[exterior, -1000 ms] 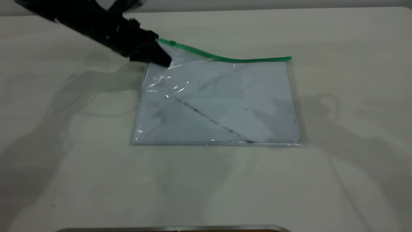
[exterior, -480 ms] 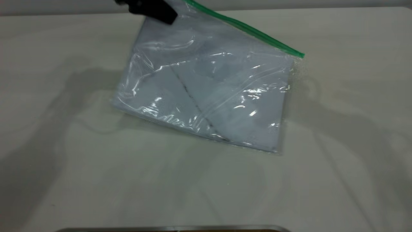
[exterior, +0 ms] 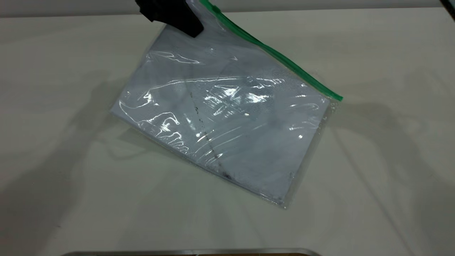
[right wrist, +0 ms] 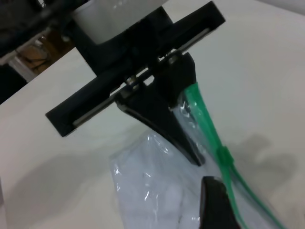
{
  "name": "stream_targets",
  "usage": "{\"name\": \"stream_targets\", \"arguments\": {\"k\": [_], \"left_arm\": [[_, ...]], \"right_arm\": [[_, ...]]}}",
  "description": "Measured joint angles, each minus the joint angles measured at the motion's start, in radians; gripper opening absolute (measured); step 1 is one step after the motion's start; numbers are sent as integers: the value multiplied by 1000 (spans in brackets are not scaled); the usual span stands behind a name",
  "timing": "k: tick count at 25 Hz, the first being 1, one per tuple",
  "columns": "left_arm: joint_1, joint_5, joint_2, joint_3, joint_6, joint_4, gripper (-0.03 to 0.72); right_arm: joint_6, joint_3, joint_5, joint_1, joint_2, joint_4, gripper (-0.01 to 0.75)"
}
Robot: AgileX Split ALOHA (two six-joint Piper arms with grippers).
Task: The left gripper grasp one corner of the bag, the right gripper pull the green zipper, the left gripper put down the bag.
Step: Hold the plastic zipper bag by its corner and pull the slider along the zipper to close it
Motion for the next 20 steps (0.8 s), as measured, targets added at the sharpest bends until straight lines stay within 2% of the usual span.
{"name": "stream_targets", "arguments": {"k": [11, 20], "left_arm": [[-85, -38, 0, 0, 33, 25, 66], [-91, -41, 0, 0, 33, 27, 69]], "right_arm": [[-74, -8, 77, 4, 22, -11, 480], [-74, -8, 84, 12, 75, -68, 455]]}}
